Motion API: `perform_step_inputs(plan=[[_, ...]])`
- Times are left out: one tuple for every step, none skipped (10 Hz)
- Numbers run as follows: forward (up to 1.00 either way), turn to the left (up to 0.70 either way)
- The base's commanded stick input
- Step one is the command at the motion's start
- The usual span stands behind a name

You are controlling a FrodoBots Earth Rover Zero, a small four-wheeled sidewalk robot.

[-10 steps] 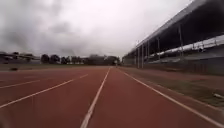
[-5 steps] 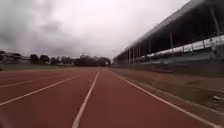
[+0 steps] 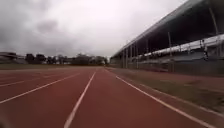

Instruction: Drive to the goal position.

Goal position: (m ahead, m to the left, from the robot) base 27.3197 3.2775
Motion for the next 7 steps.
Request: perform_step_inputs(plan=[[0.7,0.0],[0.7,0.0],[0.7,0.0],[0.7,0.0],[0.7,0.0],[0.7,0.0],[0.7,0.0]])
